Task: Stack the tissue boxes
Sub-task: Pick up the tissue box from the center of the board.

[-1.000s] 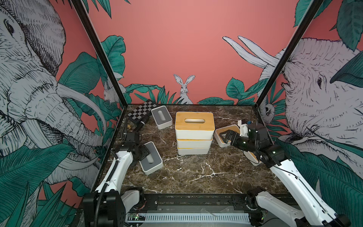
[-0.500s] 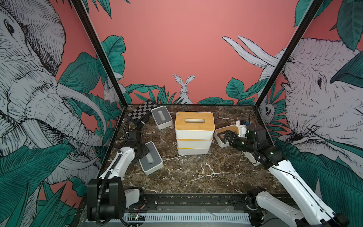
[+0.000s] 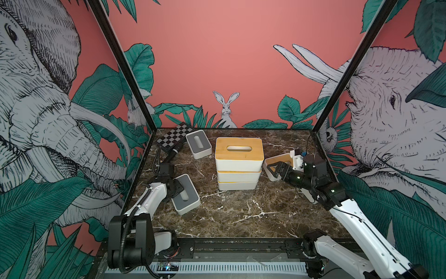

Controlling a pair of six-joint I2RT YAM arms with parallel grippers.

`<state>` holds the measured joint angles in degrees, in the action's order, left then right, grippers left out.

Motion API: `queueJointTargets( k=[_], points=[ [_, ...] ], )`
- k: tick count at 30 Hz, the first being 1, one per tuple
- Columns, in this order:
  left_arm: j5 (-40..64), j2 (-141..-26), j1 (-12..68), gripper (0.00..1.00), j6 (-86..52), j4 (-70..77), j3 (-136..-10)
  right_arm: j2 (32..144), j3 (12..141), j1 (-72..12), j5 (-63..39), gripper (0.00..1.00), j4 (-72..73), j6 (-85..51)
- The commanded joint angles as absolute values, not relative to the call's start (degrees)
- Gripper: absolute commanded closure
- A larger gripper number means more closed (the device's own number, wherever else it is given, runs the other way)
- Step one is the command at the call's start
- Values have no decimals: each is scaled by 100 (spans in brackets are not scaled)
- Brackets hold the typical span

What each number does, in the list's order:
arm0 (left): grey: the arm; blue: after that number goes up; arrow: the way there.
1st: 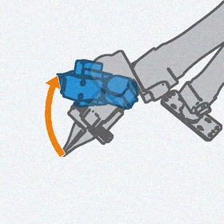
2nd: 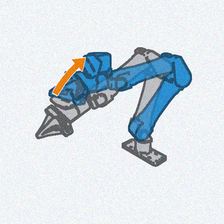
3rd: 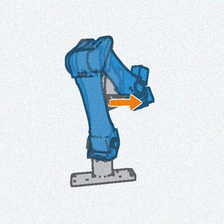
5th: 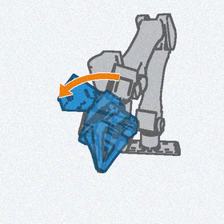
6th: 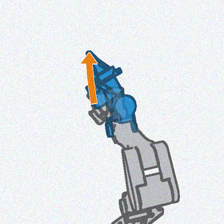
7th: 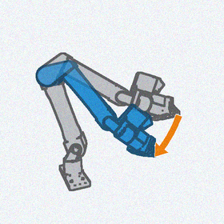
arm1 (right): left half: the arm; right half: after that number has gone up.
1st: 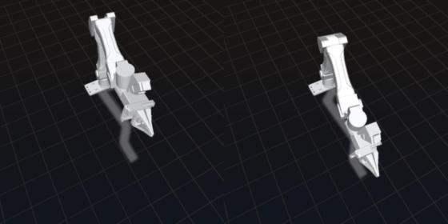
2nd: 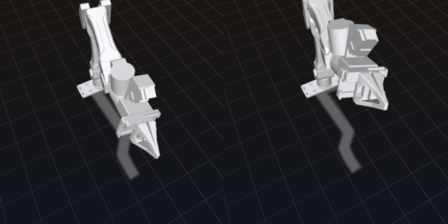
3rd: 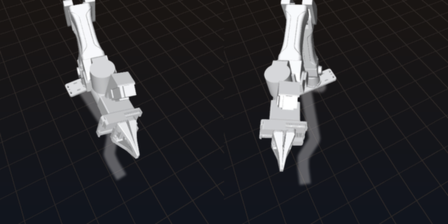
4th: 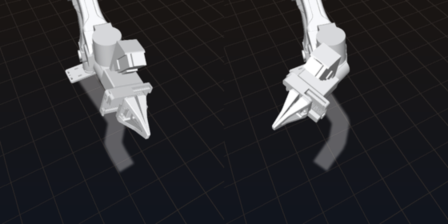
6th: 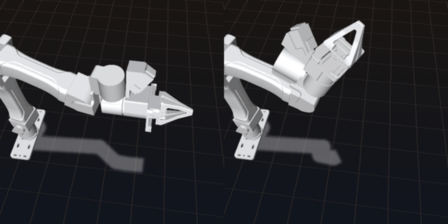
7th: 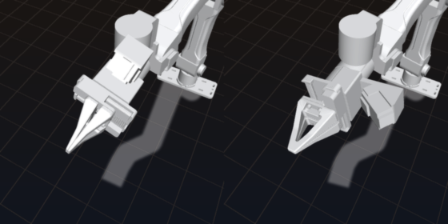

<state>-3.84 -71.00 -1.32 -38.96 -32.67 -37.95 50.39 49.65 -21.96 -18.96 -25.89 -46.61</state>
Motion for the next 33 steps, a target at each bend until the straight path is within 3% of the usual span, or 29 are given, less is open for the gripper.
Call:
queueJointTargets(
  k=[1, 17, 33],
  points=[
    [-401, -6915, -158, 37, -3953, -3176, -3622, 4863, 4775, -2196, -1964, 1, -2065, -4816],
    [623, -6350, -157, 47, -4265, -3377, -3689, 4535, 4187, -2283, -1935, 1, -1412, -5158],
    [1159, -5010, -167, 49, -5055, -4555, -4501, 4302, 4312, -4089, -1096, 1, -461, -4298]
  ],
)
